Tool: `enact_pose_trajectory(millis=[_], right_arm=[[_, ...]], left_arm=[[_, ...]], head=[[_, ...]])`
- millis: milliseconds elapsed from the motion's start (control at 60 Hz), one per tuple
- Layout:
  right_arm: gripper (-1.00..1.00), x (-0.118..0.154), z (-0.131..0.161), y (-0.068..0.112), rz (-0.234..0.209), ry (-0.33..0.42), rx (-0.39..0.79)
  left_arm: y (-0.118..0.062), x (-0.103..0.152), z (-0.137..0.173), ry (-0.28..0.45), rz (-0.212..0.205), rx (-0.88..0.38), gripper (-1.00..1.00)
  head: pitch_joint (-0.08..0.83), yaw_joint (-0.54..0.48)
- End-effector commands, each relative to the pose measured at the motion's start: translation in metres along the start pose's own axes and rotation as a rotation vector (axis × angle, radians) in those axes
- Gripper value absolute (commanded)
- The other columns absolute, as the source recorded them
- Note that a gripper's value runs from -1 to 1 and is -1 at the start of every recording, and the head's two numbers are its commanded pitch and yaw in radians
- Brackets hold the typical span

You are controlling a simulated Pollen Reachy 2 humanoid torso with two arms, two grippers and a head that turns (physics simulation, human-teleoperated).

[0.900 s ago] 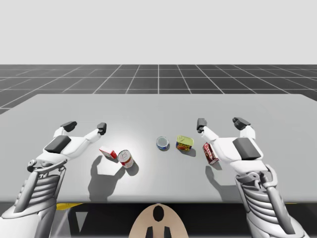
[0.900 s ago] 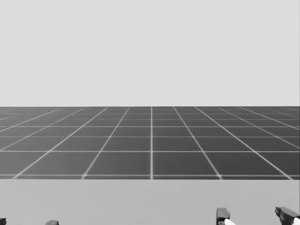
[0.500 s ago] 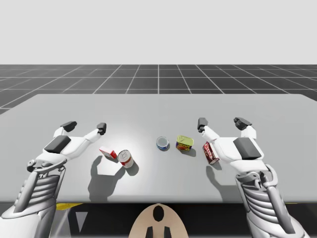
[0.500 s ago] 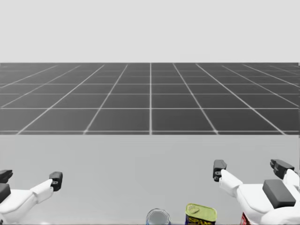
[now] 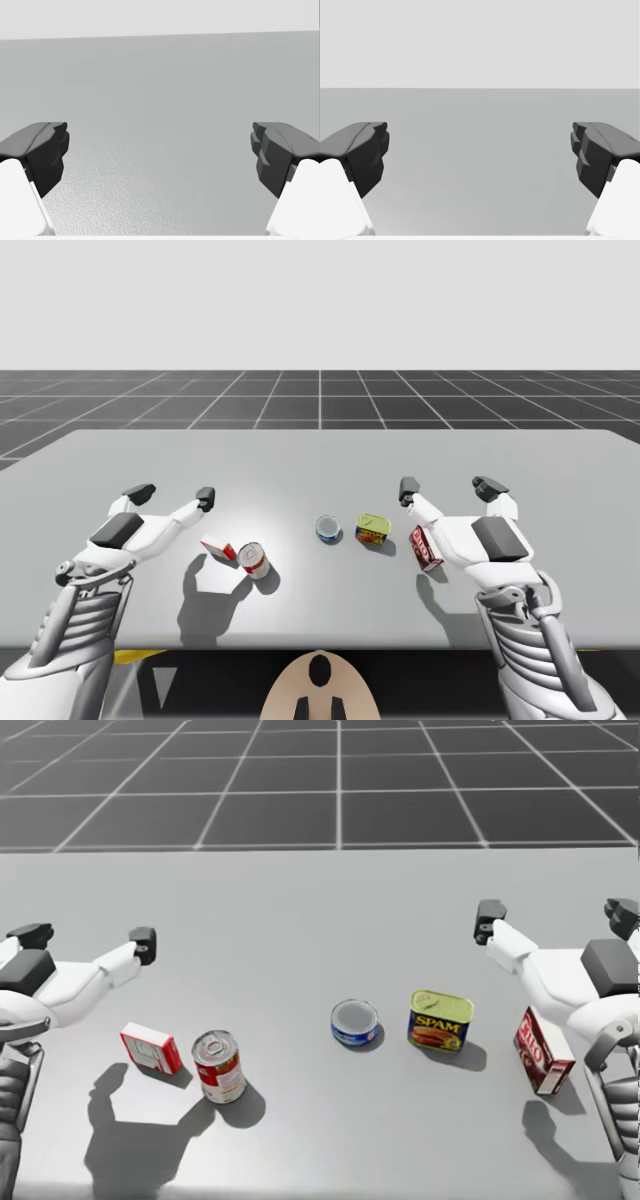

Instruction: Pick up the tomato soup can and lift it.

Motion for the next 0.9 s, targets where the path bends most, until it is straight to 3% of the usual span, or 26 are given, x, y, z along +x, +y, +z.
enact_pose_trajectory(millis=[17, 350, 600, 650, 700, 900], right_arm=[[-1.0, -0.001, 0.001, 0.003, -0.02, 0.009, 0.003], [-1.0, -0.002, 0.001, 0.004, -0.017, 0.016, 0.011], [-1.0, -0.003, 0.001, 0.005, -0.016, 0.024, 0.016], [-1.0, -0.003, 0.001, 0.005, -0.018, 0.026, 0.015], [-1.0, -0.003, 0.001, 0.004, -0.021, 0.027, 0.013], [-1.0, -0.003, 0.001, 0.004, -0.02, 0.03, 0.014]], left_arm=[[0.0, 0.0, 0.0, -0.001, -0.002, -0.003, -1.0], [-0.002, -0.001, 0.0, 0.0, -0.006, -0.007, -1.0], [-0.004, 0.0, 0.0, 0.017, 0.023, -0.027, -1.0], [-0.006, 0.004, 0.001, 0.051, 0.057, -0.066, -1.0], [-0.011, 0.01, 0.004, 0.088, 0.043, -0.037, -1.0], [-0.029, 0.026, 0.039, 0.161, 0.023, -0.188, -1.0]], head=[[0.584, 0.08], [0.686, 0.23], [0.715, 0.25], [0.712, 0.25], [0.707, 0.25], [0.691, 0.26]])
